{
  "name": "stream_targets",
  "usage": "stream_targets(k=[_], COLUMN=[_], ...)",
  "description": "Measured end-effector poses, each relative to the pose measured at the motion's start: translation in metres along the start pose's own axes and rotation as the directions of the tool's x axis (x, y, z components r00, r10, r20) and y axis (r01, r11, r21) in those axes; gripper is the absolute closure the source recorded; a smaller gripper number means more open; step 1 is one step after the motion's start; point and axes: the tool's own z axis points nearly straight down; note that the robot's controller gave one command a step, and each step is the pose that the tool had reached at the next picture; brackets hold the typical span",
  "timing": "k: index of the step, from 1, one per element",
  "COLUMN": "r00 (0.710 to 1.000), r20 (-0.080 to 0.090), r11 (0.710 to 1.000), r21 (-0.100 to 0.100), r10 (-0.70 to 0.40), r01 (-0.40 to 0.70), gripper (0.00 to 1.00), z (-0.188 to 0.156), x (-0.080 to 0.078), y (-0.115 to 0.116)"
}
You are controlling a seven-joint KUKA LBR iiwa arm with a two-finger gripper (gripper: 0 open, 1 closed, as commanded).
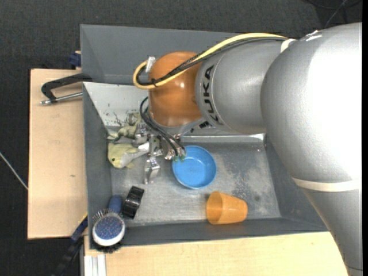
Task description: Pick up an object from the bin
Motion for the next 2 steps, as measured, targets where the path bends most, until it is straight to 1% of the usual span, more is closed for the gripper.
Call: stream_targets(k=[1,2], r00=[1.0,0.995], r20=[0.003,0.009], r11=[1.0,0.995], r21=[-0.001,-0.001], r10=[0.002,-0.1], r01=[-0.002,0.1], gripper=[1.0,1.0], z=[0.001,-0.157], x=[-0.001,0.0], y=[0.0,0.023])
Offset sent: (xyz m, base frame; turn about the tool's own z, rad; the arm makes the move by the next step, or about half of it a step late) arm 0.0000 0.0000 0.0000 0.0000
